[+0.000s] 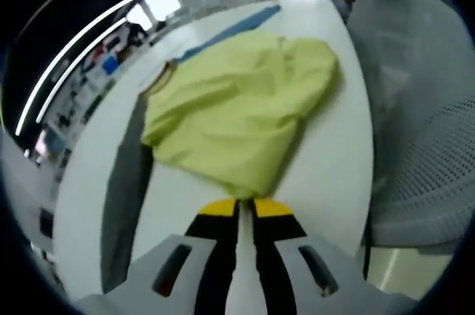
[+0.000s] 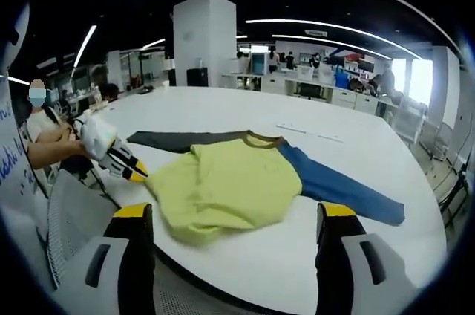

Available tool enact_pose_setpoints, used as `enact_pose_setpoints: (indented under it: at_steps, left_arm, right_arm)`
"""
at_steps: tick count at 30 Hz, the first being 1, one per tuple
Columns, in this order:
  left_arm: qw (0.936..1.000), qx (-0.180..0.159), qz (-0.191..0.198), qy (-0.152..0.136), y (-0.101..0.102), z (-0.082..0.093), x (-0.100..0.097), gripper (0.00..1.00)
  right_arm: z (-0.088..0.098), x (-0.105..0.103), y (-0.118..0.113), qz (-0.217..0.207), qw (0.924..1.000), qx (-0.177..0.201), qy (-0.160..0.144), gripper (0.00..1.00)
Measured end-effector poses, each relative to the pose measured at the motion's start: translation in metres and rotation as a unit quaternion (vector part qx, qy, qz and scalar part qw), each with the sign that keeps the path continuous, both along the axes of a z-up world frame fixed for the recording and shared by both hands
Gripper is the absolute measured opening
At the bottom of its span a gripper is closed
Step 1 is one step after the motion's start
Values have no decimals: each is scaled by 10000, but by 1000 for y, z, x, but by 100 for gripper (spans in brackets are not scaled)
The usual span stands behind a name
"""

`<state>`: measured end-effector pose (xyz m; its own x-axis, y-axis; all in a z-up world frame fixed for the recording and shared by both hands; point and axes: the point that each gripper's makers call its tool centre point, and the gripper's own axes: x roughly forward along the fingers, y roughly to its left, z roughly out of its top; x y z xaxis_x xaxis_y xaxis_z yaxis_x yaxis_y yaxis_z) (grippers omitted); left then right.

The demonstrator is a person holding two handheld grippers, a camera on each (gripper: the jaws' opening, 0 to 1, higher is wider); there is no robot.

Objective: Fold the garment on the visible template until the final outline fits inside the template.

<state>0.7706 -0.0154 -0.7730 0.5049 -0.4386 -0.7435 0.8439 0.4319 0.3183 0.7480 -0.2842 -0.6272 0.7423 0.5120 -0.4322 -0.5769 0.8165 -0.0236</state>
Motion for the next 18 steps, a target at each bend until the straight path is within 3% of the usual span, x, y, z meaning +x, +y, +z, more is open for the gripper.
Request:
enact_pose_setpoints:
  at_steps: [6, 12, 16, 18]
  left_arm:
    - [9999, 112, -112, 25, -3, -1, 0, 0]
    - [9994, 80, -150, 302, -6, 1, -7, 0]
    - [9973, -160, -144, 695, -15, 8, -17, 0]
    - [9922, -699, -27, 1033, -28, 20, -22, 0]
  right_arm:
    - [-4, -1, 1, 10, 10000, -38, 37, 89]
    - [-7, -2, 2, 8, 10000, -12, 73, 88]
    - [-8, -4, 0, -20, 10000, -2, 88, 88]
    - [-10, -6, -1, -38, 9999, 14, 110, 88]
